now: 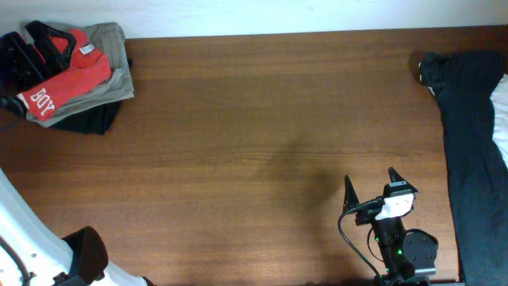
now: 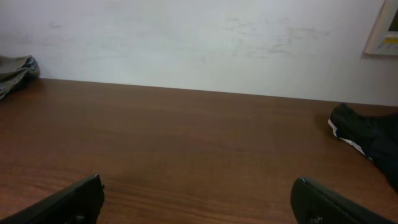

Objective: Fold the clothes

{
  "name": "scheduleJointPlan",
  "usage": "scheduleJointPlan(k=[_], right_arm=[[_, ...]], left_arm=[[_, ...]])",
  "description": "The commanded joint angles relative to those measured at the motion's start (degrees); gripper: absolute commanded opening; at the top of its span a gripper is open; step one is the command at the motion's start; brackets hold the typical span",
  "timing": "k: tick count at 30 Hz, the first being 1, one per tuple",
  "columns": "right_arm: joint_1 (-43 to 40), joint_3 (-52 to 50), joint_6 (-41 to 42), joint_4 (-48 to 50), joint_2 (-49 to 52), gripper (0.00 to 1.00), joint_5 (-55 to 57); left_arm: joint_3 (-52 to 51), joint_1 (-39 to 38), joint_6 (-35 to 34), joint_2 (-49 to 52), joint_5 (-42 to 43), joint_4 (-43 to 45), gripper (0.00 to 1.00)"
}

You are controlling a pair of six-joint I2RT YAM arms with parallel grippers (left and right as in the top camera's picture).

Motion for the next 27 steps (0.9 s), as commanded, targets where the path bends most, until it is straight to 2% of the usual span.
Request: scheduleJointPlan(k=[1,27], right_arm=[[0.50,-0.26,0.48,-0.50,-0.48,0.99,0.79],[0.52,-0.26,0.48,-0.50,-0.46,0.99,0.79]], left_arm=[[-0.15,0.26,0.33,-0.55,0.39,0.13,0.99],[-0.15,0.26,0.33,-0.42,0.39,-1.60,0.99]])
